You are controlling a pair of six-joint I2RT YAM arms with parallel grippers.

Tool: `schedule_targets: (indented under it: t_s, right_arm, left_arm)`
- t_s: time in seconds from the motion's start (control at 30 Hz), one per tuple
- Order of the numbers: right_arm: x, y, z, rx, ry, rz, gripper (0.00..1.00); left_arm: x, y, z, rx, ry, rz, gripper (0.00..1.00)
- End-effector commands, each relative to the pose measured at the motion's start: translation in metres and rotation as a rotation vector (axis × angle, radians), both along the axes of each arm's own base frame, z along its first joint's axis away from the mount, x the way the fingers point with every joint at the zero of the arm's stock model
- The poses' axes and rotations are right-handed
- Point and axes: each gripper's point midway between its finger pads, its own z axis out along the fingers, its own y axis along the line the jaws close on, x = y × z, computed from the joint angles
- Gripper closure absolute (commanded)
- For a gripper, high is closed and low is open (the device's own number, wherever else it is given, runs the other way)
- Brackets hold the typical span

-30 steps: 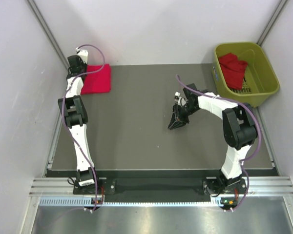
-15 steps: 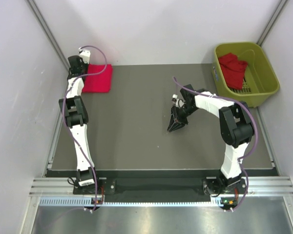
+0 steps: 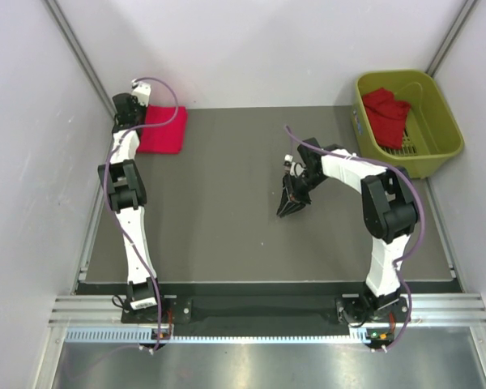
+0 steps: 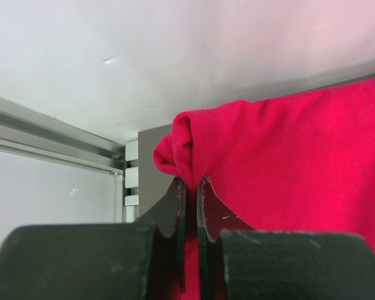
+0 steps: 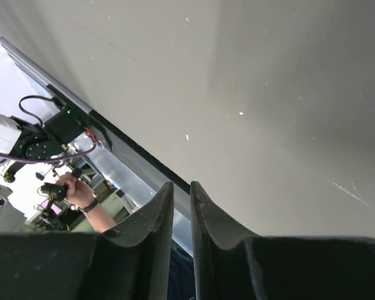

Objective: Fold and stack the t-shirts
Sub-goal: Neatly place the folded tshirt to the corner

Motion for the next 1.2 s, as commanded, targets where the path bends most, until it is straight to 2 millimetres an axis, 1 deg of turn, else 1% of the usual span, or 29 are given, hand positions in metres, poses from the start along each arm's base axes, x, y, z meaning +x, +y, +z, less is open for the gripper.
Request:
schedule_targets:
  t_s: [0.0, 0.07, 0.13, 0.17, 0.2, 0.27, 0.37, 0.5, 0.6, 0.63, 0.73, 0.93, 1.03, 1.1, 1.13, 1.17]
  right_arm:
    - [0.003, 0.005, 0.006, 0.008, -0.022, 0.034, 0.82]
    - [0.005, 0.005, 0.006, 0.009, -0.024, 0.036, 0.82]
    - [0.005, 0.006, 0.005, 0.009, -0.017, 0.040, 0.82]
    - [0.007, 0.007, 0.005, 0.011, -0.019, 0.040, 0.82]
    - [0.007, 0.007, 0.005, 0.013, -0.019, 0.040, 0.82]
    - [0.009, 0.008, 0.004, 0.018, -0.019, 0.040, 0.83]
    - [0.011, 0.011, 0.003, 0.027, -0.016, 0.038, 0.83]
    - [0.011, 0.012, 0.001, 0.032, -0.008, 0.037, 0.83]
    - [0.011, 0.011, 0.002, 0.029, -0.016, 0.038, 0.83]
    - [0.011, 0.011, 0.002, 0.027, -0.015, 0.038, 0.83]
    - [0.010, 0.010, 0.002, 0.025, -0.012, 0.039, 0.83]
    - [0.010, 0.010, 0.002, 0.022, -0.013, 0.040, 0.83]
    - [0.009, 0.009, 0.001, 0.018, -0.011, 0.038, 0.83]
    - [0.009, 0.009, 0.001, 0.019, -0.012, 0.036, 0.83]
    - [0.009, 0.009, 0.001, 0.018, -0.014, 0.035, 0.83]
    - [0.010, 0.009, 0.002, 0.020, -0.017, 0.034, 0.83]
  left_arm:
    - [0.007, 0.019, 0.034, 0.059, -0.099, -0.010, 1.00]
    - [0.005, 0.026, 0.034, 0.073, -0.092, -0.003, 1.00]
    - [0.003, 0.031, 0.037, 0.072, -0.097, -0.001, 1.00]
    - [0.001, 0.036, 0.037, 0.064, -0.098, 0.001, 1.00]
    - [0.000, 0.039, 0.043, 0.067, -0.105, 0.004, 1.00]
    - [-0.002, 0.043, 0.044, 0.064, -0.108, 0.003, 1.00]
    - [-0.002, 0.043, 0.046, 0.057, -0.115, -0.004, 1.00]
    - [-0.002, 0.042, 0.042, 0.036, -0.115, -0.007, 1.00]
    - [0.000, 0.039, 0.043, 0.028, -0.127, -0.015, 1.00]
    - [0.001, 0.040, 0.047, 0.027, -0.140, -0.013, 1.00]
    - [0.005, 0.033, 0.046, 0.008, -0.155, -0.033, 1.00]
    - [0.008, 0.030, 0.043, -0.012, -0.166, -0.042, 1.00]
    - [0.009, 0.030, 0.045, -0.023, -0.179, -0.034, 1.00]
    - [0.009, 0.034, 0.048, -0.021, -0.189, -0.012, 1.00]
    - [0.009, 0.036, 0.048, -0.022, -0.194, -0.002, 0.97]
    - [0.009, 0.038, 0.053, -0.031, -0.205, 0.014, 0.90]
